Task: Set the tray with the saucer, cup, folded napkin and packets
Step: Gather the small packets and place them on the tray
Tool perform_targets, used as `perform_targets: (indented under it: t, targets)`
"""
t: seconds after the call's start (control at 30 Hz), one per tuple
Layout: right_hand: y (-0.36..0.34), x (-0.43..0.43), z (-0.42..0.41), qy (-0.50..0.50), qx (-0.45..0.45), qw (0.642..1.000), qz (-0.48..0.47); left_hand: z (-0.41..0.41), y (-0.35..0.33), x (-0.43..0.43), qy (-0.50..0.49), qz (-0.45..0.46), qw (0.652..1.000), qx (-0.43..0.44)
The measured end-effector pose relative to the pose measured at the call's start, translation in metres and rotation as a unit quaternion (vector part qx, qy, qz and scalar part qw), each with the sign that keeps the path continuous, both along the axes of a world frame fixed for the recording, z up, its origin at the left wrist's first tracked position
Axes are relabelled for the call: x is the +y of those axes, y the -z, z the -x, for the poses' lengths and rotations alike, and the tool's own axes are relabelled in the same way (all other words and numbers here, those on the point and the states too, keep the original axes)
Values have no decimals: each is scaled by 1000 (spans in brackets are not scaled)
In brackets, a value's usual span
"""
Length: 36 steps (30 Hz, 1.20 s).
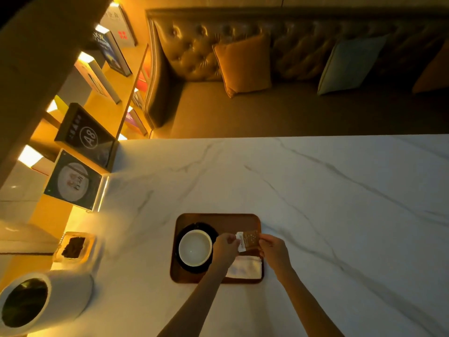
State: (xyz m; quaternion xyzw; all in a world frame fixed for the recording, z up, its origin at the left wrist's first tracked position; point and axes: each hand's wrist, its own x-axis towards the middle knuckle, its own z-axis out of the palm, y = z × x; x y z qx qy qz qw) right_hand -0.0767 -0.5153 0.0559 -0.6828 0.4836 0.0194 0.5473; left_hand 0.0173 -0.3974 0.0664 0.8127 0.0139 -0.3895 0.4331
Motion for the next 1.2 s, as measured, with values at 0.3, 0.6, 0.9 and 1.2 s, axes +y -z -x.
perform_targets:
  t: [0.3, 0.6, 0.9, 1.2]
  targets:
    - [49, -11, -39, -76, 52, 996, 11, -26, 49, -21, 86, -69, 993, -50]
    - [66, -7, -16, -136, 37, 984, 107, -20, 64, -10, 152, -103, 975, -128]
    - [71, -14, -21, -381, 1, 868, 318, -21, 80, -7, 432, -143, 843, -289]
    - [81, -19, -21, -360, -25, 879, 313, -25, 82, -9, 440, -143, 833, -303]
